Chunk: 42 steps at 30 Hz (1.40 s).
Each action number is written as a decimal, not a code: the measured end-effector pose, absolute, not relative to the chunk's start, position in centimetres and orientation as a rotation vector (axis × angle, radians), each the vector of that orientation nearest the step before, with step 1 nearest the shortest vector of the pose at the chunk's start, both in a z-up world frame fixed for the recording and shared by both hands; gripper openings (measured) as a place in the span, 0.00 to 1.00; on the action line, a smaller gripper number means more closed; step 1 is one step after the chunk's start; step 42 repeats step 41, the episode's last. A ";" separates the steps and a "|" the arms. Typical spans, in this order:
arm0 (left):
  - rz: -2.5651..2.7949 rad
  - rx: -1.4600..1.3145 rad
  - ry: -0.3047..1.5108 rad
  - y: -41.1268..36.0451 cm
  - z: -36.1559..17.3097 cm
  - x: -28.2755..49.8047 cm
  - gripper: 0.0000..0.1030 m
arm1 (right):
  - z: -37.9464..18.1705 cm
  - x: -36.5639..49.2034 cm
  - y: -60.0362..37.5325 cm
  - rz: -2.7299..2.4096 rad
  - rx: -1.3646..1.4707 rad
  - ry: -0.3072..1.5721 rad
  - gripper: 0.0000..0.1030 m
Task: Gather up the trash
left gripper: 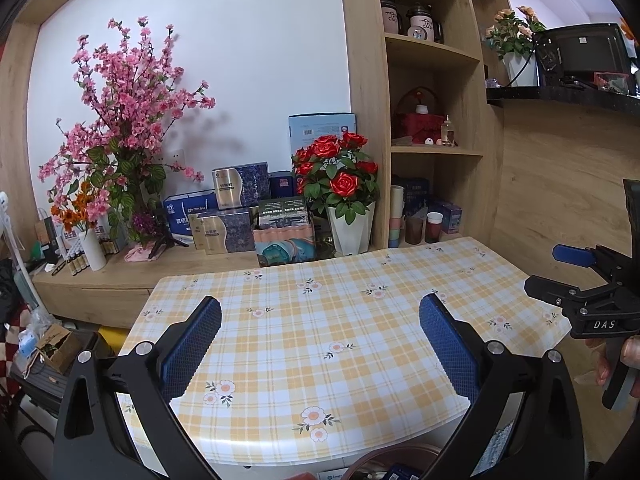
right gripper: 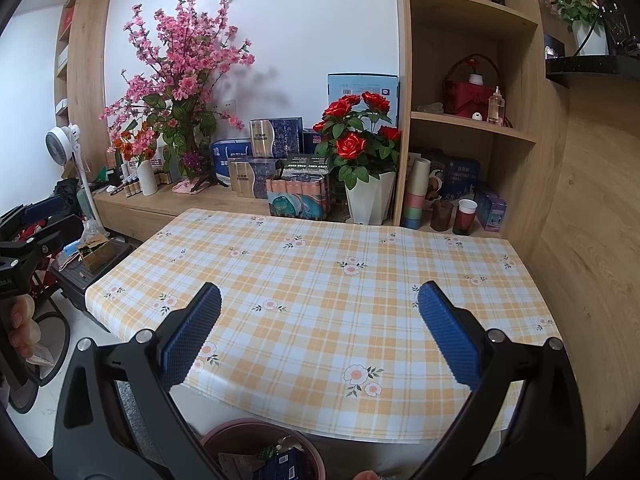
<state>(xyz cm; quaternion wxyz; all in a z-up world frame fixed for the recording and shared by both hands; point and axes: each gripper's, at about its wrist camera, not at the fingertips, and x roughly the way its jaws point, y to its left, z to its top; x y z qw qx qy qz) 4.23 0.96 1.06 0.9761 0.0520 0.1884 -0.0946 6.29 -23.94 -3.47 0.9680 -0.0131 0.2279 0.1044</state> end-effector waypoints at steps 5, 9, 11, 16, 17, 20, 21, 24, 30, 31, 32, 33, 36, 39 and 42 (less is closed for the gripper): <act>-0.190 0.105 0.379 0.9 1.1 4.2 0.94 | -3.4 6.3 -24.0 0.211 -0.027 0.460 0.94; -0.191 0.103 0.380 1.0 1.1 4.2 0.94 | -3.4 6.3 -24.0 0.211 -0.027 0.461 0.94; -0.190 0.105 0.380 1.0 1.1 4.2 0.94 | -3.4 6.3 -23.9 0.211 -0.027 0.461 0.94; -0.189 0.105 0.380 1.0 1.1 4.2 0.94 | -3.5 6.3 -24.0 0.209 -0.026 0.462 0.94; -0.189 0.104 0.380 1.0 1.1 4.2 0.94 | -3.5 6.3 -24.0 0.209 -0.026 0.462 0.94; -0.187 0.101 0.380 1.2 1.0 4.2 0.94 | -3.5 6.3 -24.1 0.210 -0.026 0.462 0.94; -0.187 0.101 0.380 1.2 1.0 4.2 0.94 | -3.5 6.3 -24.0 0.210 -0.026 0.462 0.94; -0.187 0.101 0.381 1.3 0.9 4.2 0.94 | -3.5 6.3 -24.1 0.210 -0.026 0.463 0.94; -0.188 0.101 0.375 1.4 0.8 4.0 0.94 | -3.5 6.2 -24.0 0.210 -0.026 0.462 0.94; -0.187 0.101 0.374 1.4 0.8 4.1 0.94 | -3.5 6.3 -24.1 0.210 -0.025 0.463 0.94; -0.187 0.099 0.375 1.4 0.8 4.1 0.94 | -3.5 6.3 -24.1 0.211 -0.025 0.463 0.94; -0.190 0.096 0.379 1.5 0.8 4.1 0.94 | -3.5 6.3 -24.1 0.211 -0.025 0.463 0.94; -0.185 0.099 0.385 1.3 0.8 4.2 0.94 | -3.5 6.3 -24.1 0.211 -0.025 0.463 0.94; -0.179 0.100 0.387 1.3 0.9 4.2 0.94 | -3.5 6.3 -24.1 0.210 -0.025 0.463 0.94; -0.174 0.099 0.387 1.4 0.9 4.2 0.94 | -3.5 6.3 -24.0 0.210 -0.024 0.463 0.94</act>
